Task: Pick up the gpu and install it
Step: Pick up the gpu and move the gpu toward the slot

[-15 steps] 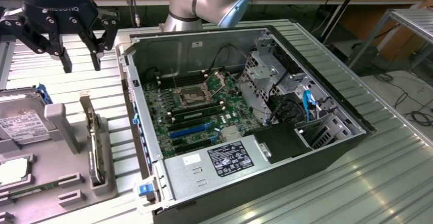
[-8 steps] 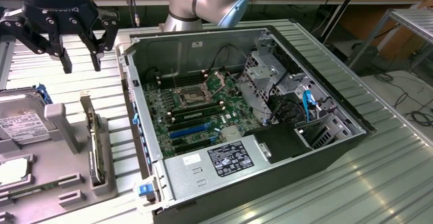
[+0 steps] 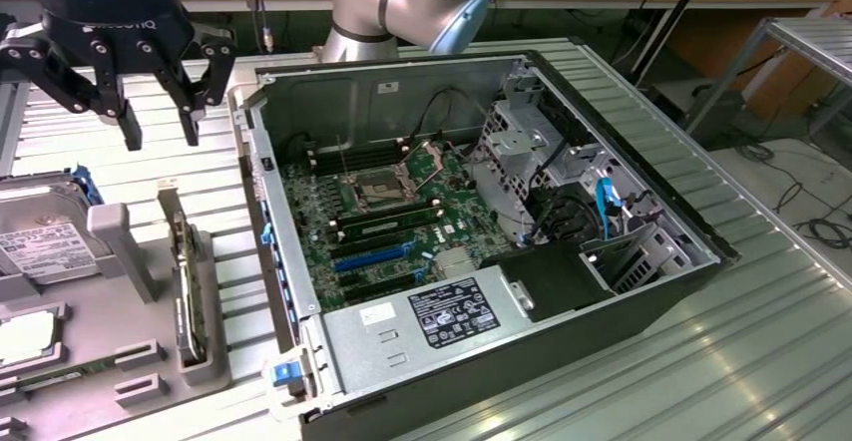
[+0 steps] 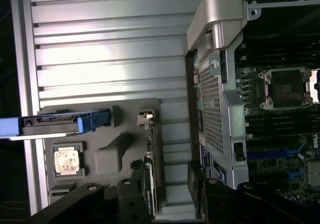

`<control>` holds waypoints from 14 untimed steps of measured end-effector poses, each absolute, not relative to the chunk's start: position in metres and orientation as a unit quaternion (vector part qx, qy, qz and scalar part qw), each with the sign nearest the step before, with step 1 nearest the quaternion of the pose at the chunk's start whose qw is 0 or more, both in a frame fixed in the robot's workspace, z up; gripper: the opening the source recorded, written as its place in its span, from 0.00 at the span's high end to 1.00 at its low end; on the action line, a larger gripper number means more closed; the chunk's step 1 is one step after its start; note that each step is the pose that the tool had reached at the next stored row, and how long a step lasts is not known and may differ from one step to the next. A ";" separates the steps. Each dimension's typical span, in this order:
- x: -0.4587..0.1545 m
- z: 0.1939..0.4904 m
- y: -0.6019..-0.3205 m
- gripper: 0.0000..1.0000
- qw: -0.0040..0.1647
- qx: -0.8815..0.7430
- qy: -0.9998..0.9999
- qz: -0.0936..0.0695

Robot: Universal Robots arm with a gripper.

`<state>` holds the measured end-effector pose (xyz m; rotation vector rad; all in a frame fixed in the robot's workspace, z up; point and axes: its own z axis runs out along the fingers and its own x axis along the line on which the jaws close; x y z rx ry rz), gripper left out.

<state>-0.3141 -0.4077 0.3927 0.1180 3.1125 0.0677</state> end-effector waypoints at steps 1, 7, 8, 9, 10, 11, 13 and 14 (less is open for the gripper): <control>-0.314 0.393 -0.408 0.52 0.013 0.038 0.999 0.022; -0.314 0.392 -0.411 0.52 0.013 0.038 0.999 0.022; -0.314 0.392 -0.412 0.52 0.013 0.038 0.999 0.022; -0.314 0.392 -0.412 0.52 0.013 0.038 0.999 0.022; -0.314 0.392 -0.412 0.52 0.013 0.038 0.999 0.022; -0.314 0.392 -0.413 0.52 0.013 0.038 0.999 0.022; -0.314 0.392 -0.413 0.52 0.013 0.038 0.999 0.022; -0.314 0.392 -0.413 0.52 0.013 0.038 0.999 0.022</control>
